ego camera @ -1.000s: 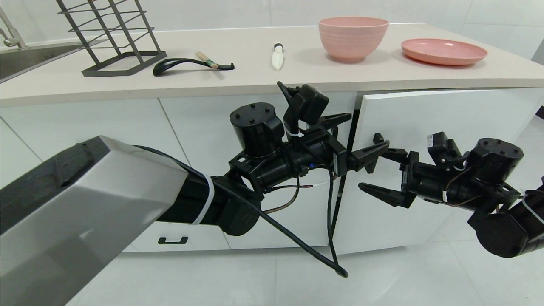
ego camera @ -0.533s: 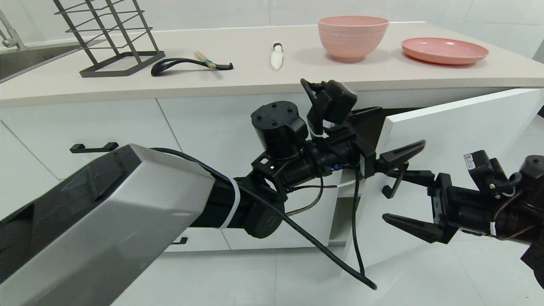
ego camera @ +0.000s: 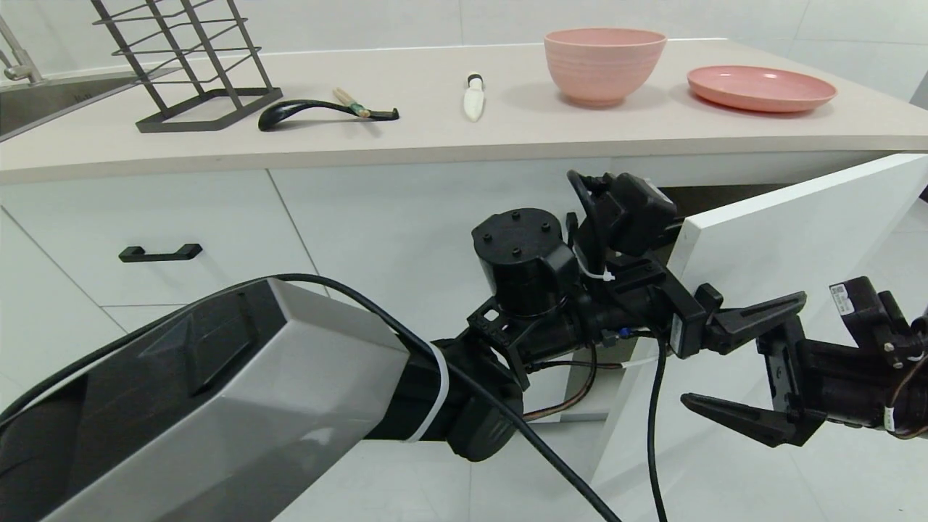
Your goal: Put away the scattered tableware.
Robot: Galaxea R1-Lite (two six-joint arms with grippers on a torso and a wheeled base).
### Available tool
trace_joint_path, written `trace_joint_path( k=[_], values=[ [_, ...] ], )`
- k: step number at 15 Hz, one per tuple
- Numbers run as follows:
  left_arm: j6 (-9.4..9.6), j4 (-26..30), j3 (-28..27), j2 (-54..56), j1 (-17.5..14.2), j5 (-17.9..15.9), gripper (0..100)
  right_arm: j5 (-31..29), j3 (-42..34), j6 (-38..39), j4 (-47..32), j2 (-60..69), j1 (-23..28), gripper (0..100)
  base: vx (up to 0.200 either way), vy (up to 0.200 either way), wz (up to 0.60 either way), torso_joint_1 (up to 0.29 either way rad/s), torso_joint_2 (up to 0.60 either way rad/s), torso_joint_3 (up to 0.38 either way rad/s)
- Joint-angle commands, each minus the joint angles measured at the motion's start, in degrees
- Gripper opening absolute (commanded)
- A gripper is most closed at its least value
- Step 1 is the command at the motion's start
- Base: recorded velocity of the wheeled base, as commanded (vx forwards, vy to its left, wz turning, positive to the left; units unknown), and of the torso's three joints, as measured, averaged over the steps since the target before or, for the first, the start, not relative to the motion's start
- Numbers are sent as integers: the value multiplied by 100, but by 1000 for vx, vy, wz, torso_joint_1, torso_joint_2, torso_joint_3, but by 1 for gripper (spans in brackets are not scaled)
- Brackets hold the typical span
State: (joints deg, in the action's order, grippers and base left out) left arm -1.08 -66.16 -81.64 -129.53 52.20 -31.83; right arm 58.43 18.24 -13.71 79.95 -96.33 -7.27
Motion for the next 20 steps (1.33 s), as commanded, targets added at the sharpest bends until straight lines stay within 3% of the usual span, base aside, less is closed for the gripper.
trace_joint_path(
  k=[1, 4, 6, 8, 15, 20],
  values=[
    [-15, 42, 52, 24, 106, -60, 100, -156, -13, 0, 39, 44, 516, 100, 0, 0, 0, 0, 0, 0],
    [-23, 42, 52, 6, 212, -69, 100, -156, -171, 0, 30, -44, 1043, 100, 0, 0, 0, 0, 0, 0],
    [-50, 42, 52, 6, 220, -69, 100, -156, -312, 0, 30, -44, 1122, 100, 0, 0, 0, 0, 0, 0],
    [-217, 42, 52, 24, 220, -60, 100, -183, -523, -8, 39, 229, 1122, 100, 0, 0, 0, 0, 0, 0],
    [-296, 578, 52, 235, 282, 1, 100, -1114, -1481, 0, -5, 2760, 1140, 100, 0, 0, 0, 0, 0, 0],
    [-296, 613, 61, 103, 396, 239, 100, -1141, -1578, -17, -40, 4518, 1052, 100, 0, 0, 0, 0, 0, 0]
  ],
)
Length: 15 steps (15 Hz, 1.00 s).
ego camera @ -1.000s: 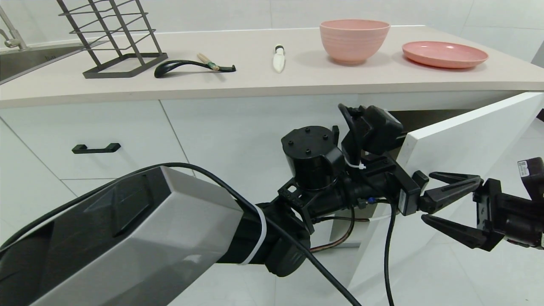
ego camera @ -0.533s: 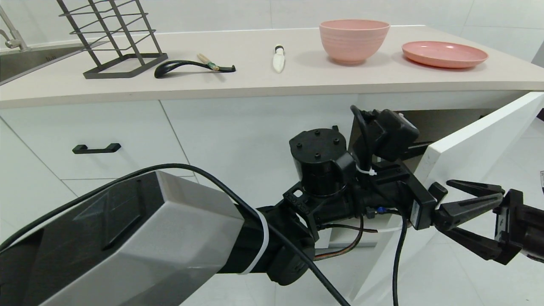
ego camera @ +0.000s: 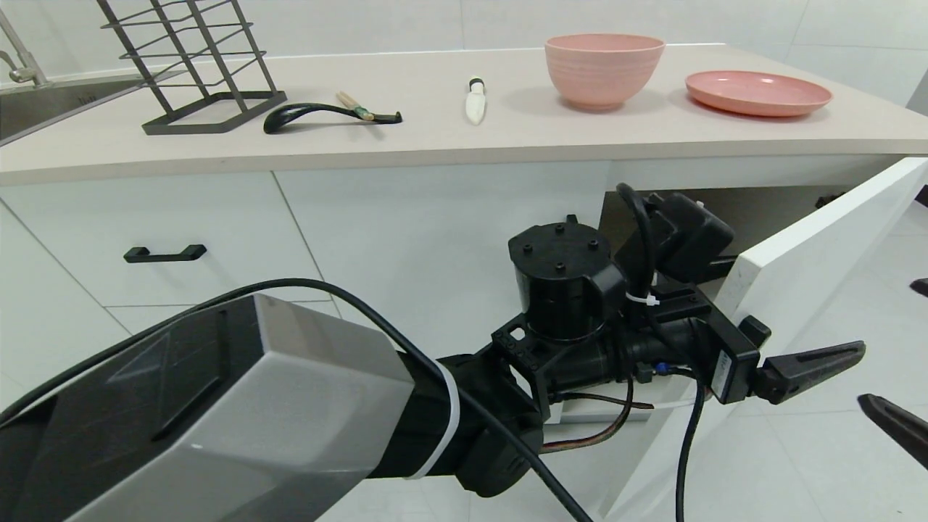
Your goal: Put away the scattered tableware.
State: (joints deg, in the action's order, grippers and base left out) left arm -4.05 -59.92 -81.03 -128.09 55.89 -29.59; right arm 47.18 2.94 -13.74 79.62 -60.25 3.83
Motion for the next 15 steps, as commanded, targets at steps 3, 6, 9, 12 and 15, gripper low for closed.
trace_joint_path(
  k=[3, 6, 9, 12, 15],
  values=[
    [0, -38, 79, -146, 167, 225, 100, -16, -48, -15, -16, 1472, -304, 100, 0, 0, 0, 0, 0, 0],
    [0, -143, 105, -322, 247, 278, 100, -24, 23, -15, -16, 1692, -304, 100, 0, 0, 0, 0, 0, 0],
    [0, -451, 237, -480, 431, 383, 100, -191, 146, -6, -43, 1850, -260, 100, 0, 0, 0, 0, 0, 0],
    [-8, -653, 351, -586, 598, 454, 100, -218, 137, 3, -52, 1938, -137, 100, 0, 0, 0, 0, 0, 0],
    [-131, -785, 325, -788, 712, 568, 100, -218, 146, 3, -52, 2070, -93, 100, 0, 0, 0, 0, 0, 0]
  ],
)
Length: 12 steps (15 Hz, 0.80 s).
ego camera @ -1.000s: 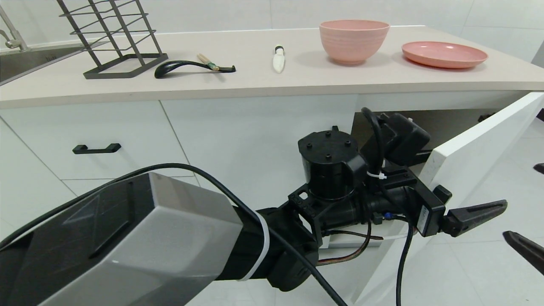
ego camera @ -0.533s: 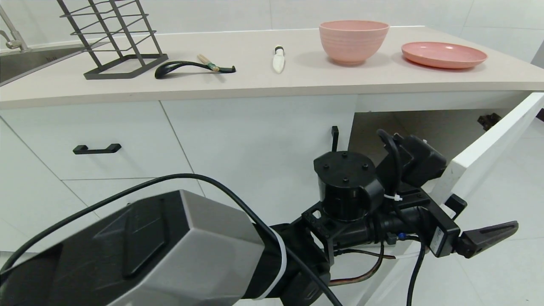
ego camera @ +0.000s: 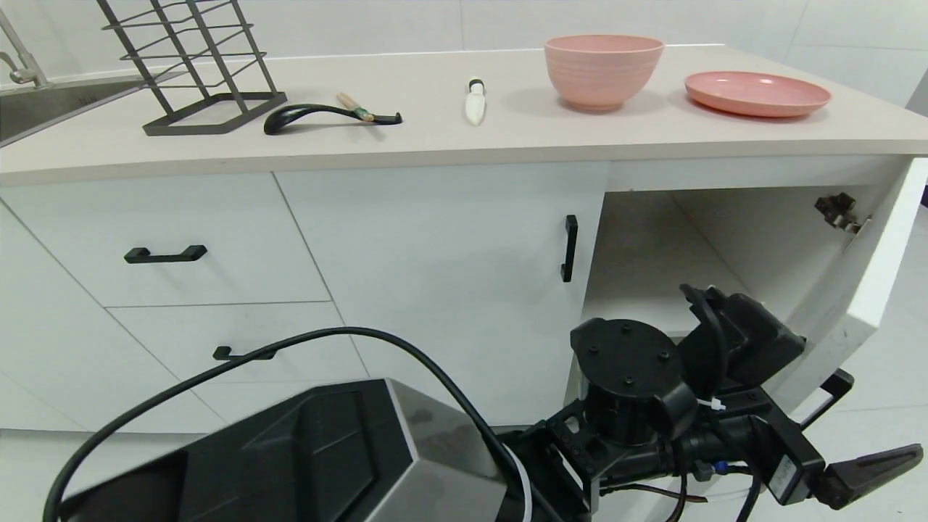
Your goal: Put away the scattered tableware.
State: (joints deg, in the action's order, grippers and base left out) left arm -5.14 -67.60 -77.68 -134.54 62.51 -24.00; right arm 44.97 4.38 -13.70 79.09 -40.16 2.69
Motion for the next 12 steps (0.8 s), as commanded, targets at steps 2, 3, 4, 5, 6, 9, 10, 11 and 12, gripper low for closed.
trace_joint_path(
  k=[2, 3, 4, 5, 6, 9, 10, 11, 12],
  values=[
    [-30, -52, -19, -240, 86, 45, 100, -6, 2, -1, 1, 78, 38, 100, 0, 0, 0, 0, 0, 0],
    [-30, -61, -19, -266, 94, 45, 100, -6, 11, -1, 1, 87, 65, 100, 0, 0, 0, 0, 0, 0],
    [-39, -122, -28, -345, 103, 45, 100, -6, 37, -1, 1, 113, 100, 100, 0, 0, 0, 0, 0, 0],
    [-57, -140, -37, -389, 130, 45, 100, -6, 81, -1, 1, 122, 135, 100, 0, 0, 0, 0, 0, 0],
    [-57, -166, -72, -451, 173, 71, 100, -6, 204, -1, 1, 157, 196, 100, 0, 0, 0, 0, 0, 0],
    [-154, -228, -485, -732, 367, 185, 100, -6, 599, -1, -8, 184, 337, 100, 0, 0, 0, 0, 0, 0],
    [-180, -245, -661, -855, 437, 256, 100, -6, 749, -1, -8, 192, 363, 100, 0, 0, 0, 0, 0, 0],
    [-180, -254, -793, -952, 490, 291, 100, -6, 863, -1, -8, 201, 425, 100, 0, 0, 0, 0, 0, 0],
    [-189, -307, -907, -1048, 551, 300, 100, -15, 942, -1, -8, 210, 478, 100, 0, 0, 0, 0, 0, 0]
  ],
)
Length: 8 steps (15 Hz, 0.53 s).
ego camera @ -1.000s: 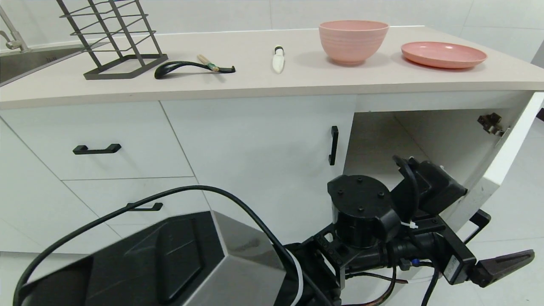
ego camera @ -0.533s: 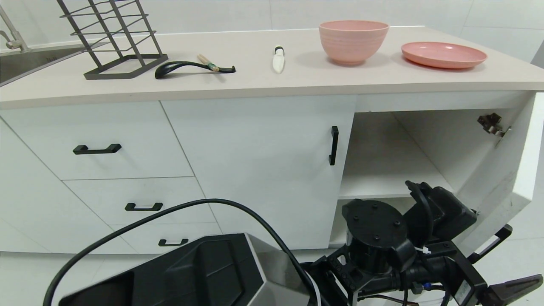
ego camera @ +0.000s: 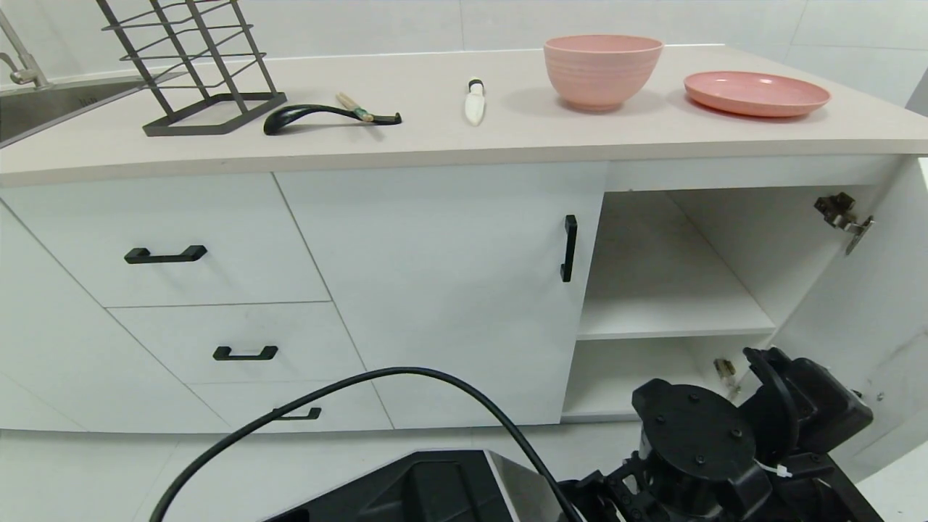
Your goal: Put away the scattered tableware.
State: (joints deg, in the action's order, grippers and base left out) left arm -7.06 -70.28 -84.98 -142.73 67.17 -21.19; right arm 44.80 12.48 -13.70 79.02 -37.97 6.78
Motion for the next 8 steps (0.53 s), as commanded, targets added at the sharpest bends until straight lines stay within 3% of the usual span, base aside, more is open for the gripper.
trace_joint_path(
  k=[1, 4, 6, 8],
  values=[
    [-6, -74, -326, -326, 147, 18, 100, 2, 167, -1, -1, 0, 78, 100, 0, 0, 0, 0, 0, 0],
    [-112, -118, -713, -598, 332, 141, 100, -24, 184, 8, -1, 106, 236, 100, 0, 0, 0, 0, 0, 0],
    [-129, -118, -1425, -1082, 516, 150, 100, -33, 422, 8, -1, 247, 421, 100, 0, 0, 0, 0, 0, 0],
    [-366, -126, -2225, -1512, 736, 115, 100, -33, 624, 8, -1, 238, 456, 100, 0, 0, 0, 0, 0, 0]
  ],
)
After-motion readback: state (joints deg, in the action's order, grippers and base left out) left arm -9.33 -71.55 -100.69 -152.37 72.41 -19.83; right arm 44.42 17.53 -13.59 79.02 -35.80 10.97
